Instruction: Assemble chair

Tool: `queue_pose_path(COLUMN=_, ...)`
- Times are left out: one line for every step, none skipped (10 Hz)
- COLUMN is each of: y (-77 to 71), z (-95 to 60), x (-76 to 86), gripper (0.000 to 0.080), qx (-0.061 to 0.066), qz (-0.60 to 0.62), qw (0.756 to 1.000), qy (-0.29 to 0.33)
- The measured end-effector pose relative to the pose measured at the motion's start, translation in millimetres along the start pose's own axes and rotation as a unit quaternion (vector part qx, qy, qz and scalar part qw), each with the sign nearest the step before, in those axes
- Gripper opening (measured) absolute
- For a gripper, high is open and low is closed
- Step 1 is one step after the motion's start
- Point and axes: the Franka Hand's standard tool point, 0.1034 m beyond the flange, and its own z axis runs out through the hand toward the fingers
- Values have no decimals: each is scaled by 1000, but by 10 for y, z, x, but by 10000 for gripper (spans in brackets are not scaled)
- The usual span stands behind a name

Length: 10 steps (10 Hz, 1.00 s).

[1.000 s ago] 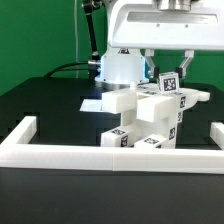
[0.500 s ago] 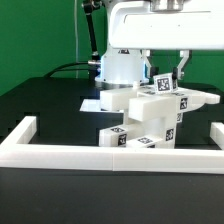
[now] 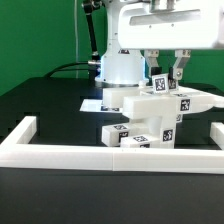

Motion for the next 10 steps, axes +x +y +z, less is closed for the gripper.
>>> queue_pose_path(y=1, z=2, x=-2, gripper=287, qx=0, qz=-4, qw=1000, qy=0)
queue_pose_path(y=-2, z=1, x=-3, gripper=456, qx=0, qz=-12, qw=1000, qy=1)
queue_pose_path(y=-18, z=-9, x=0, gripper=580, qx=4, qz=-51, qw=999, qy=4)
queue_pose_path(y=-29, z=-15, x=-6, gripper=628, qx=4, qz=-72, qw=997, qy=5)
queue_pose_path(y=-33, z=-17, x=1, gripper=628, qx=5, qz=-119, qw=993, qy=7)
queue_pose_path(y=-49, z=-28, x=18, gripper=646, qx=9, qz=-200, qw=980, qy=14)
queue_pose_path(y=-75, z=-34, x=8, gripper=646, qx=12, qz=-259, qw=966, qy=19)
queue_pose_path(y=-86, z=-35, x=5, gripper=649, qx=12, qz=-315, qw=949, qy=22)
queue_pose_path(y=-93, z=-34, x=-4, gripper=649, qx=11, qz=-358, qw=933, qy=23)
queue_pose_path(y=-97, z=-32, x=-11, gripper=649, qx=10, qz=-395, qw=918, qy=23)
